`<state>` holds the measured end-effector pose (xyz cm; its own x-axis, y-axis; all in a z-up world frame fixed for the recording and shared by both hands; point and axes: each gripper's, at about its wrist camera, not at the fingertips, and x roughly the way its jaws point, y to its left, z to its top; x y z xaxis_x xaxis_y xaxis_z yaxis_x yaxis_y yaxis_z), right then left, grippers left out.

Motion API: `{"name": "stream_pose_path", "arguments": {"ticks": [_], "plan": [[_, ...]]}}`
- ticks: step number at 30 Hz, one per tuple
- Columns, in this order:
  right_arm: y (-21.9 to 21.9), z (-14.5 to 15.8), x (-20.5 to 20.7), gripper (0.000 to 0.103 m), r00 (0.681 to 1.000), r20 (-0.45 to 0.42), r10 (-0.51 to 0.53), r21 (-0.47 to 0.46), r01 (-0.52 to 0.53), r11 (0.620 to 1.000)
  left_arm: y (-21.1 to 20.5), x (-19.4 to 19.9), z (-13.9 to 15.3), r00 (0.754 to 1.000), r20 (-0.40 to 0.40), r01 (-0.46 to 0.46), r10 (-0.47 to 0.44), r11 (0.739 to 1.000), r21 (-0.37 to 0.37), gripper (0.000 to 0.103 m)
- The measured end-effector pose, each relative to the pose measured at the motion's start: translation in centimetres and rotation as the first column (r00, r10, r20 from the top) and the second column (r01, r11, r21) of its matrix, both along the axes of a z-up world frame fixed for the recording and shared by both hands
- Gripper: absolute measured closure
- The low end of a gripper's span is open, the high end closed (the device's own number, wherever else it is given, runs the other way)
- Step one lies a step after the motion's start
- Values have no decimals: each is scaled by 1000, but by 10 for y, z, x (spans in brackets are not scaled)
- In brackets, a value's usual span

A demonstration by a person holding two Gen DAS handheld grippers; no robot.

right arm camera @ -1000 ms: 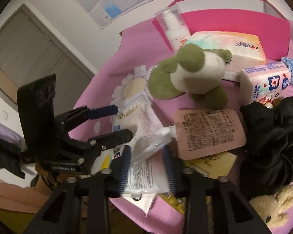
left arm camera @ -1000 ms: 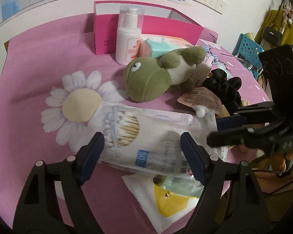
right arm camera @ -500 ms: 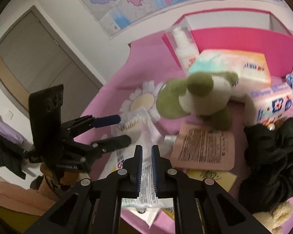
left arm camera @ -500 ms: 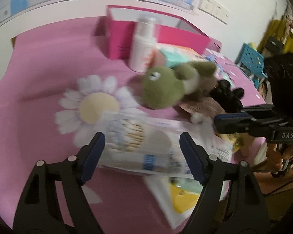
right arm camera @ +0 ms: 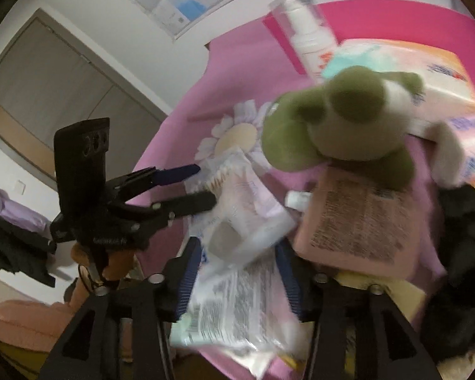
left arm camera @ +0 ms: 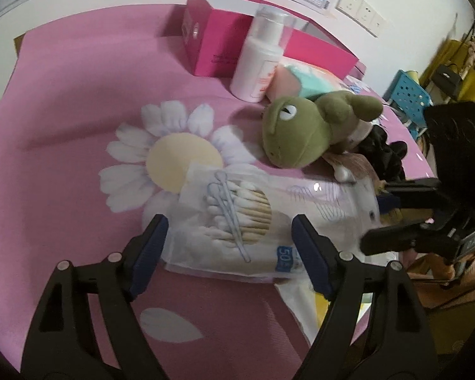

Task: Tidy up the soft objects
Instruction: 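Lift the cotton-swab bag with the right gripper and carry it over the pink box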

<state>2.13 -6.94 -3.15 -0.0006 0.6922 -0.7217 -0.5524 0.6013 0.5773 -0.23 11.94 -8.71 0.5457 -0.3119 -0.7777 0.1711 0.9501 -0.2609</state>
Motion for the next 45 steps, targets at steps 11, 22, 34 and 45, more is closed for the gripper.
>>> {"name": "stream_pose_path", "arguments": {"ticks": [11, 22, 34, 45], "plan": [[-1, 38, -4, 92, 971, 239, 15, 17, -19, 1000, 13, 1, 10, 999, 38, -8, 12, 995, -102, 23], [-28, 61, 12, 95, 958, 286, -15, 57, -1, 998, 0, 34, 13, 989, 38, 147, -142, 959, -241, 22], [-55, 93, 35, 95, 949, 304, -81, 132, 42, 990, -34, 39, 64, 970, 129, 232, -208, 948, -218, 24], [-67, 144, 108, 94, 913, 365, -182, 214, 108, 971, -54, 84, 161, 940, 283, 213, -193, 976, -42, 24]]}}
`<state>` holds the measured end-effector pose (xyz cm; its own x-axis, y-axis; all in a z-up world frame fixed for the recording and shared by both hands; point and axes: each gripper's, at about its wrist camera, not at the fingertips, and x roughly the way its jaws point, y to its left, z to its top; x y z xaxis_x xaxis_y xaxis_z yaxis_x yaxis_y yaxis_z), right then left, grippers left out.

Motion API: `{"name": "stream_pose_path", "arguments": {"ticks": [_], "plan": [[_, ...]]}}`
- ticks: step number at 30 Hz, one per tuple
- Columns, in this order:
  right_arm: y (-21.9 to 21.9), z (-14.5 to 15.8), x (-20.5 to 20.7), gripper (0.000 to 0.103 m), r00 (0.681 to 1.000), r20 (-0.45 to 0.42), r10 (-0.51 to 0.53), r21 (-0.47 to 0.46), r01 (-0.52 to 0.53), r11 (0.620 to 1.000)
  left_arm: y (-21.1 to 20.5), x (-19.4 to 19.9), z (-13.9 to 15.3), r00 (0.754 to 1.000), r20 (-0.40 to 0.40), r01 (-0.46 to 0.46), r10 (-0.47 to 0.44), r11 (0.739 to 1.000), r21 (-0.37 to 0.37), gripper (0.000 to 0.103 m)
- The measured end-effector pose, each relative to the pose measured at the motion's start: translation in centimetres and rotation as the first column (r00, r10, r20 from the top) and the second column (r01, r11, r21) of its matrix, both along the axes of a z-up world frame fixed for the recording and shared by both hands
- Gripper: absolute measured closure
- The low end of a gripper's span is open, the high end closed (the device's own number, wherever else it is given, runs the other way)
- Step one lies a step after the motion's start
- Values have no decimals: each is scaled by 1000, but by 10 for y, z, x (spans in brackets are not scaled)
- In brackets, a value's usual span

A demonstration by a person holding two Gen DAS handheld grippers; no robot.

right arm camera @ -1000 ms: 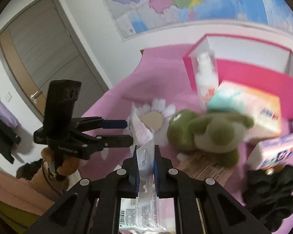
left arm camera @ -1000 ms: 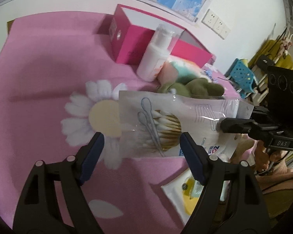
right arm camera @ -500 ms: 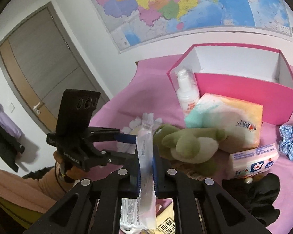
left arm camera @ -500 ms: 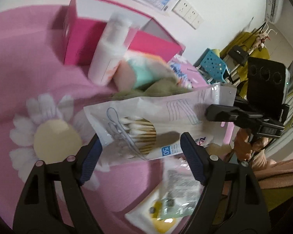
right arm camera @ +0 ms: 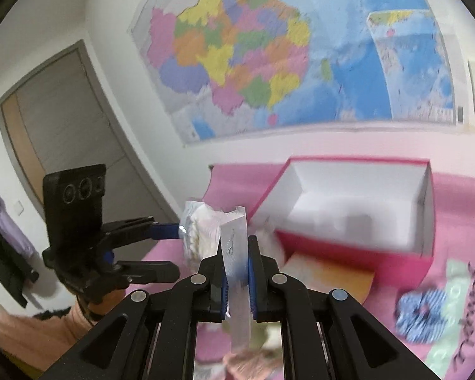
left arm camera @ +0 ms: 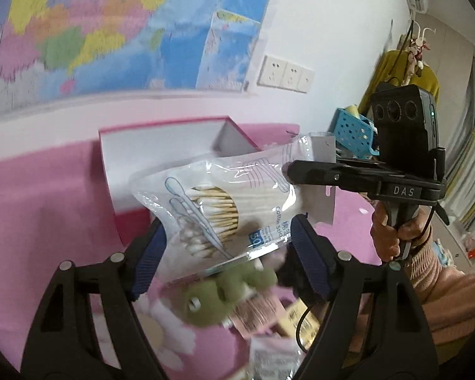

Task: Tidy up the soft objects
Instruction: 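Lift the cotton-swab bag with the right gripper and carry it over the pink box, then open the right gripper to drop the bag into the box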

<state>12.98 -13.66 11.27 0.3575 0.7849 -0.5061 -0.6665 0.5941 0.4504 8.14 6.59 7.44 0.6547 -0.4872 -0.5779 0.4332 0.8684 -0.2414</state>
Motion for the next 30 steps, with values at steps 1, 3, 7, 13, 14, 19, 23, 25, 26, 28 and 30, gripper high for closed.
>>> {"name": "stream_pose_path", "arguments": {"ticks": [1, 3, 7, 13, 14, 19, 23, 25, 26, 28, 30], "plan": [[1, 2, 10, 94, 1000, -3, -2, 8, 2, 1000, 3, 6, 3, 1000, 5, -8, 8, 1000, 12, 24], [3, 2, 25, 94, 1000, 3, -11, 5, 11, 1000, 3, 20, 7, 999, 12, -30, 30, 999, 38, 24], [11, -6, 60, 93, 999, -22, -24, -4, 24, 1000, 3, 51, 7, 998, -14, -60, 62, 996, 64, 24], [21, -30, 104, 93, 993, -111, -37, -11, 36, 999, 11, 96, -10, 990, -88, -101, 109, 991, 92, 24], [23, -34, 109, 93, 992, -120, -39, -17, 38, 999, 12, 103, -13, 989, -98, -104, 114, 990, 97, 24], [29, -62, 132, 90, 980, -194, -47, -45, 39, 998, 17, 130, -34, 974, -178, -120, 137, 988, 102, 24], [34, -85, 146, 87, 966, -249, -64, -96, 41, 995, 19, 141, -50, 962, -222, -132, 157, 984, 122, 24], [35, -94, 151, 79, 960, -264, -98, -134, 64, 989, 21, 143, -54, 957, -231, -145, 174, 980, 136, 24], [35, -99, 155, 77, 955, -272, -118, -160, 76, 984, 21, 144, -55, 956, -233, -150, 179, 979, 138, 24], [35, -109, 159, 68, 947, -289, -140, -191, 86, 978, 22, 145, -53, 955, -226, -162, 190, 977, 139, 24], [34, -114, 161, 67, 944, -280, -176, -228, 113, 967, 22, 143, -51, 955, -211, -179, 208, 973, 149, 24]]}}
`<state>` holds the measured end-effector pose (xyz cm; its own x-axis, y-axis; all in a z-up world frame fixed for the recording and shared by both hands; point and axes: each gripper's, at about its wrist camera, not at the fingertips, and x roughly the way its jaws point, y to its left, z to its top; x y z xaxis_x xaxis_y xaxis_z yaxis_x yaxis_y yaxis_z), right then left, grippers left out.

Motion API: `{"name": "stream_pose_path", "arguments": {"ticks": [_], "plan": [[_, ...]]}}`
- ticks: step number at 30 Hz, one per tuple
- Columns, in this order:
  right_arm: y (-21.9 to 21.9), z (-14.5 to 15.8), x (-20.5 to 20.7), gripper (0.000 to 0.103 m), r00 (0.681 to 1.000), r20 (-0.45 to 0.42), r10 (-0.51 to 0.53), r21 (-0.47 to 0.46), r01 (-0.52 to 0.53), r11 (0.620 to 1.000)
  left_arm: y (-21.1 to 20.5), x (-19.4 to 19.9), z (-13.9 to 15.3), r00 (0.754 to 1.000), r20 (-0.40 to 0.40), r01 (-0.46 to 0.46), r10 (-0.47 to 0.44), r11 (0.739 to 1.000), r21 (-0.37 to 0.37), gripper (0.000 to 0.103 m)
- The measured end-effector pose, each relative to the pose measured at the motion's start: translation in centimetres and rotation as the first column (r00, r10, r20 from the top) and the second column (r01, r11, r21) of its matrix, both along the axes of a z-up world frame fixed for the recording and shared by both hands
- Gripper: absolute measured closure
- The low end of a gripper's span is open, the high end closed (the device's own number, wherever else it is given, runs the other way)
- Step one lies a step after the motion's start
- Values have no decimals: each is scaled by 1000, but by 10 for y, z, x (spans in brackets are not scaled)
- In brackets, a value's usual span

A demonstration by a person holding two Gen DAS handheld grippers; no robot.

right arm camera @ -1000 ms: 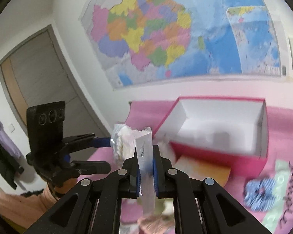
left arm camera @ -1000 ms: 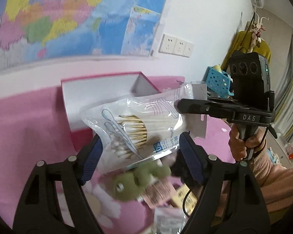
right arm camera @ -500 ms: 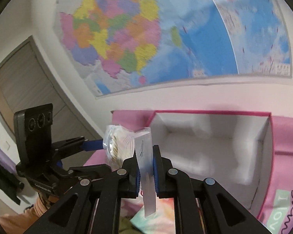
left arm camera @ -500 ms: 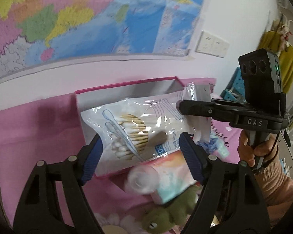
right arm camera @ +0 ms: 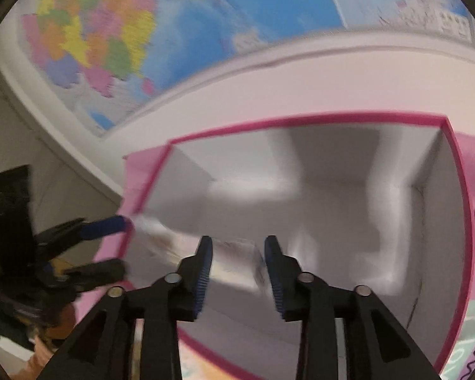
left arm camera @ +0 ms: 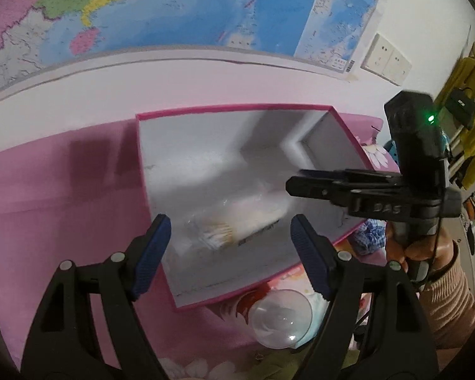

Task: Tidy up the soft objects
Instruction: 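Open the right gripper to drop the bag into the box, then move the left gripper to the beige plush bunny and close on it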

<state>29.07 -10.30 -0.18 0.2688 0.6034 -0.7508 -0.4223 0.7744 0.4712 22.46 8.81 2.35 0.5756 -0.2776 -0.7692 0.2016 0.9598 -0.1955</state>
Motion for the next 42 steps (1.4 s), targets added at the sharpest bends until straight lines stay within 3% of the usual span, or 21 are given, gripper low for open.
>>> {"name": "stream_pose_path", "arguments": {"ticks": [3, 7, 14, 19, 25, 34, 42], "plan": [[-9, -3, -1, 63, 1000, -9, -29, -5, 29, 1000, 3, -6, 5, 1000, 24, -20, 20, 1000, 7, 24], [-23, 17, -21, 63, 999, 43, -12, 48, 10, 999, 9, -31, 19, 993, 98, -62, 60, 998, 19, 24], [-42, 79, -84, 54, 979, 200, 48, 157, -80, 984, 3, -95, 44, 971, 234, -43, 41, 999, 4, 23], [-54, 109, -130, 53, 962, 259, 90, 202, -145, 969, -9, -139, 42, 966, 258, -3, 1, 1000, 8, 23], [-70, 120, -178, 52, 956, 278, 94, 225, -160, 961, -21, -183, 25, 972, 231, 44, -45, 999, 10, 23], [-119, 101, -239, 52, 971, 236, 26, 188, -72, 980, -69, -228, -9, 961, 175, 221, -216, 975, -6, 23], [-165, 33, -272, 46, 996, 65, -60, 99, 54, 994, -120, -249, -45, 917, 108, 388, -384, 921, -21, 23]]}}
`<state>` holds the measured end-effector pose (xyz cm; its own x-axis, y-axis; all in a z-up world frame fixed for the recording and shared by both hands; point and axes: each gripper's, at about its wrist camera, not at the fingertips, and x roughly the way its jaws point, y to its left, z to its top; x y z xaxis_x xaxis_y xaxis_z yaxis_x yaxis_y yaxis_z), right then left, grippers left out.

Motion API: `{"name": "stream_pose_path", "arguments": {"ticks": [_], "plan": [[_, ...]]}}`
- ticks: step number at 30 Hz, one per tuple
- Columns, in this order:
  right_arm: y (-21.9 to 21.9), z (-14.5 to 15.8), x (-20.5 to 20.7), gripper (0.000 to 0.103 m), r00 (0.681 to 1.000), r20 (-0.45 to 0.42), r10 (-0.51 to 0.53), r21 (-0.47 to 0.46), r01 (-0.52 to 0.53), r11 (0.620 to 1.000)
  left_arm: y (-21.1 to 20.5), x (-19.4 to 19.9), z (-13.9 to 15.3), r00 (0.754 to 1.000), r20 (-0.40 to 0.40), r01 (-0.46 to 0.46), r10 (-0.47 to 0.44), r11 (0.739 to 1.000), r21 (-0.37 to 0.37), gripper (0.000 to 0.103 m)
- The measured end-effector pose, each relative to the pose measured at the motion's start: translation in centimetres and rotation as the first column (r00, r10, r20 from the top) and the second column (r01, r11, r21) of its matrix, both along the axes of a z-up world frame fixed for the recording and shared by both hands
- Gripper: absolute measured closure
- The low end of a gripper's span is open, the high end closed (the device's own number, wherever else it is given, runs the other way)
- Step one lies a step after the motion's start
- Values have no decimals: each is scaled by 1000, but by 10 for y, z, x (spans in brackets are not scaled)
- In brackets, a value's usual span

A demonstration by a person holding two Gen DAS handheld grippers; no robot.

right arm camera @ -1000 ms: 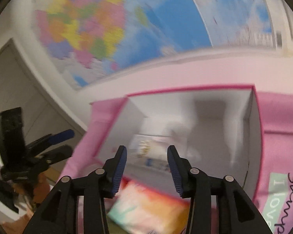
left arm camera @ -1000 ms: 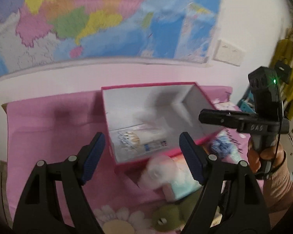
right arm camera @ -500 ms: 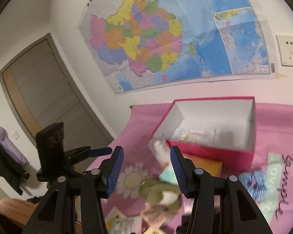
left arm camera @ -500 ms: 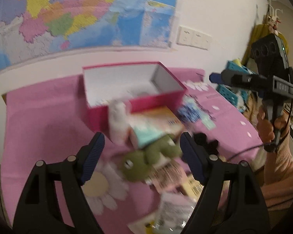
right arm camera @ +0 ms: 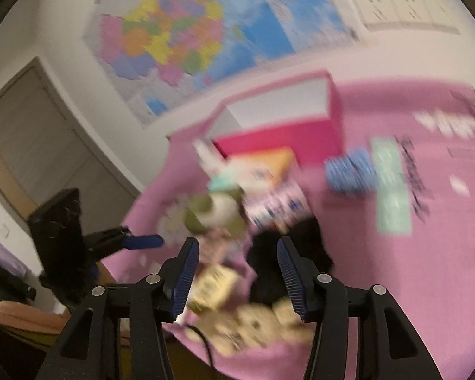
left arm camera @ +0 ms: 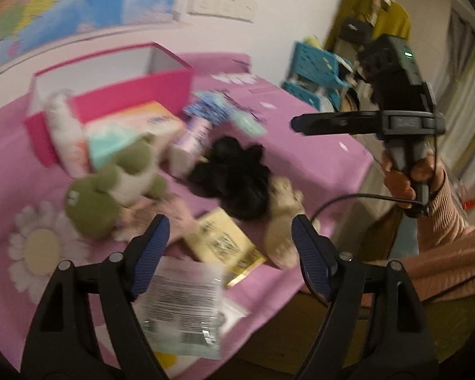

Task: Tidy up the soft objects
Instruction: 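Move the left gripper to the beige plush bunny and close on it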

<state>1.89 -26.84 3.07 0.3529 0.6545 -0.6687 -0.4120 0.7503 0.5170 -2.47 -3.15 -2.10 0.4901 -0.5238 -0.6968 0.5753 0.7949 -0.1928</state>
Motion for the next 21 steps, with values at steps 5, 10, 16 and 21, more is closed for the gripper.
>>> {"name": "stream_pose_path", "arguments": {"ticks": [5, 10, 16, 21], "plan": [[-15, -38, -5, 45, 995, -98, -30, 22, 33, 999, -20, -13, -15, 997, -12, 74, -74, 996, 54, 23], [-12, -64, -4, 40, 984, -176, 4, 74, 9, 997, -23, -19, -18, 996, -20, 88, -87, 995, 49, 23], [-10, -75, -7, 68, 981, -187, 45, 150, -17, 989, -19, -15, -22, 997, -39, 62, -60, 997, 48, 23], [-7, -49, -12, 94, 994, -98, 43, 130, -30, 991, -14, -9, -23, 996, -65, 61, -60, 998, 19, 23]]}}
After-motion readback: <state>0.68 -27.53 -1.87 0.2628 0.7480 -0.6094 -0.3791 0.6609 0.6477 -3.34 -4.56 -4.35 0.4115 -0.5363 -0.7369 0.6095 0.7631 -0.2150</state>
